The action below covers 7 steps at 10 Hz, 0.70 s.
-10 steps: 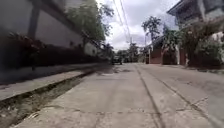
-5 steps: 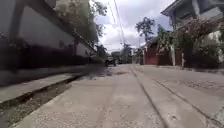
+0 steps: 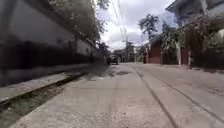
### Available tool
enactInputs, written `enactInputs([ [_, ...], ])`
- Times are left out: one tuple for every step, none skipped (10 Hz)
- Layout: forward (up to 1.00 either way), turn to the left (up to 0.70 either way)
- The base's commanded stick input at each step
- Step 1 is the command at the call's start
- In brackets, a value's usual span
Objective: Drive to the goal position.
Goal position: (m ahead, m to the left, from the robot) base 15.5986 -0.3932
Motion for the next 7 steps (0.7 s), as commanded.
enactInputs([
  [1.0,-0.03],
  [1.0,-0.13],
  [1.0,-0.32],
  [1.0,-0.39],
  [1.0,-0.39],
  [1.0,-0.33],
  [1.0,-0.09],
])
